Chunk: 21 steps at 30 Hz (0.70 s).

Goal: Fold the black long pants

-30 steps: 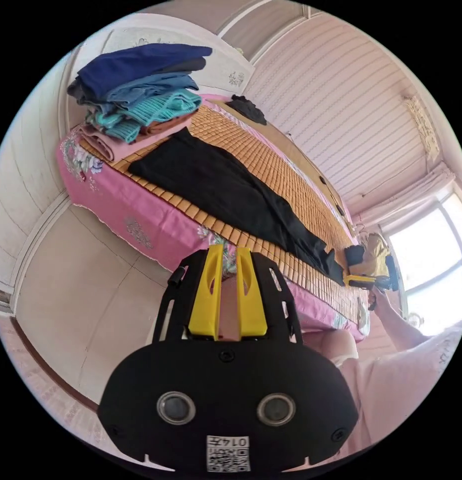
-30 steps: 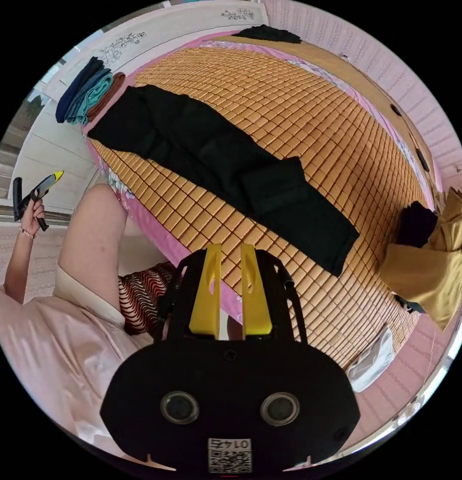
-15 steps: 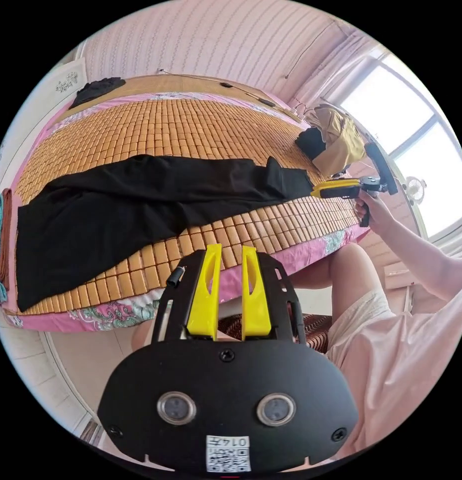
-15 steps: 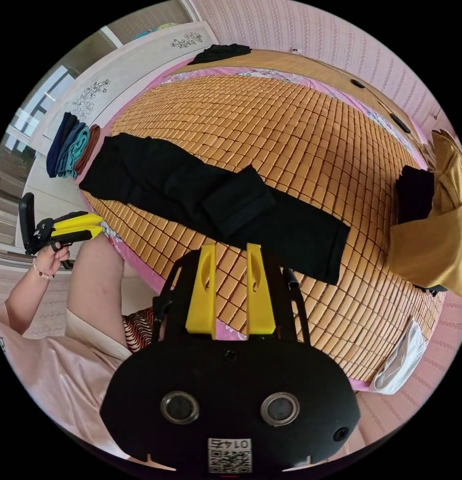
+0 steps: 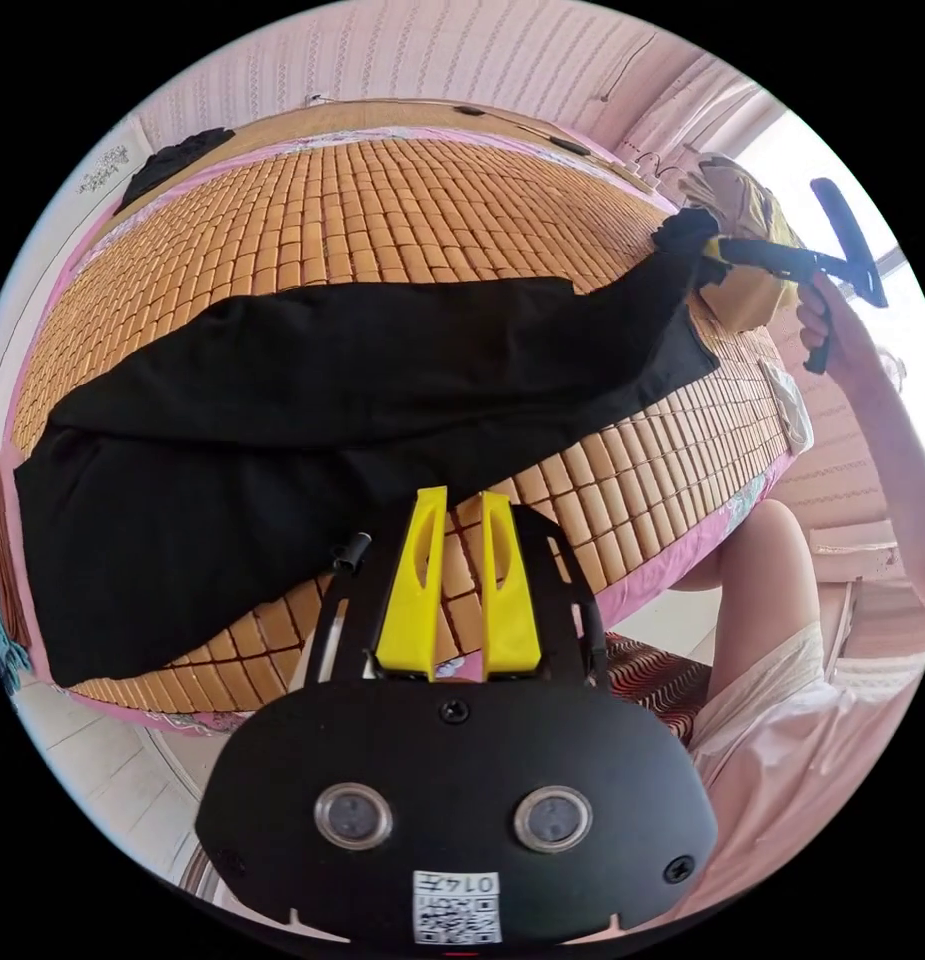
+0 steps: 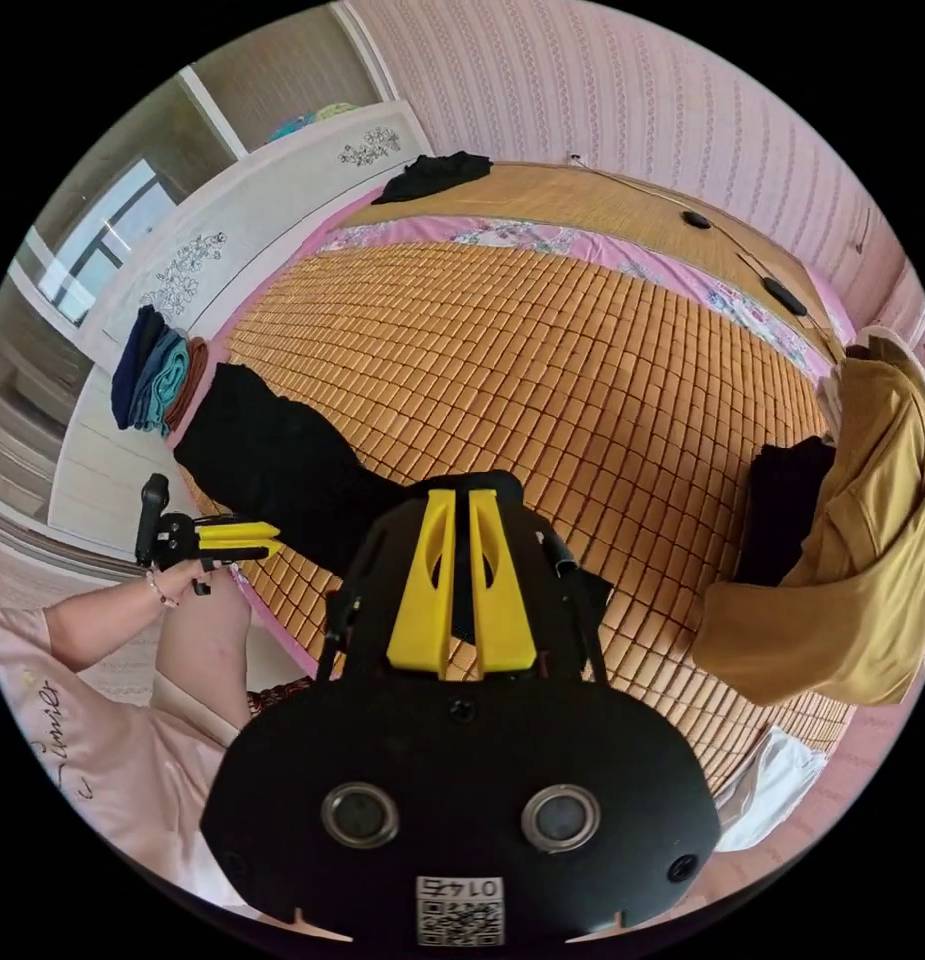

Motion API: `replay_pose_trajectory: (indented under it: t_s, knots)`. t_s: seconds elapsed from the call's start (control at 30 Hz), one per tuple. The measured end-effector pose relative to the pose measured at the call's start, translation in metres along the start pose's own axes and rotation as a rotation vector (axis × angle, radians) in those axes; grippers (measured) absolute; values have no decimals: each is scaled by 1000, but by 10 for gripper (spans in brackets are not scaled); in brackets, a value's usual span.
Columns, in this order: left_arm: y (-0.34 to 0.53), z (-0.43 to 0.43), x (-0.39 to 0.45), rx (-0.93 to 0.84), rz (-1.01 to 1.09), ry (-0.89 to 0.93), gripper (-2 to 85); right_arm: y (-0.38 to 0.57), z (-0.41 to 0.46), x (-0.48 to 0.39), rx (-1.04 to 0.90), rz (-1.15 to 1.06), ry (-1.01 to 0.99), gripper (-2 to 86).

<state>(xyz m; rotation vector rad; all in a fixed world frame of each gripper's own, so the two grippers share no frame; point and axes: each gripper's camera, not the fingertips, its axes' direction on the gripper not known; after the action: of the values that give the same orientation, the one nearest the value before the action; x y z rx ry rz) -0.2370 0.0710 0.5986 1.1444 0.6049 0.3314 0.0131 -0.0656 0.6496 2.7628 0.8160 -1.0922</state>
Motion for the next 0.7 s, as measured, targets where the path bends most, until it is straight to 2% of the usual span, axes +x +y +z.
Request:
replay_pose_trajectory:
  t_s: [0.07, 0.23, 0.37, 0.47, 0.53, 0.57, 0.7]
  knots:
    - [-2, 2, 0, 3, -14, 9, 54, -20, -33, 35, 99, 64, -10, 17]
    - [-7, 1, 5, -6, 22, 6, 48, -47, -39, 93, 150, 244, 57, 87]
    - [-10, -12, 7, 54, 56, -17, 52, -20, 8, 104, -8, 286, 53, 111]
    - [-16, -2, 1, 15, 40, -22, 56, 25, 62, 96, -220, 288, 46, 106]
    - [-19, 8, -4, -33, 28, -22, 53, 53, 83, 91, -288, 302, 45, 80]
    - [-19, 10, -5, -28, 31, -21, 46, 67, 74, 85, -204, 293, 94, 45]
    - [-21, 14, -9, -64, 28, 23, -4, 89, 74, 82, -241, 301, 137, 7]
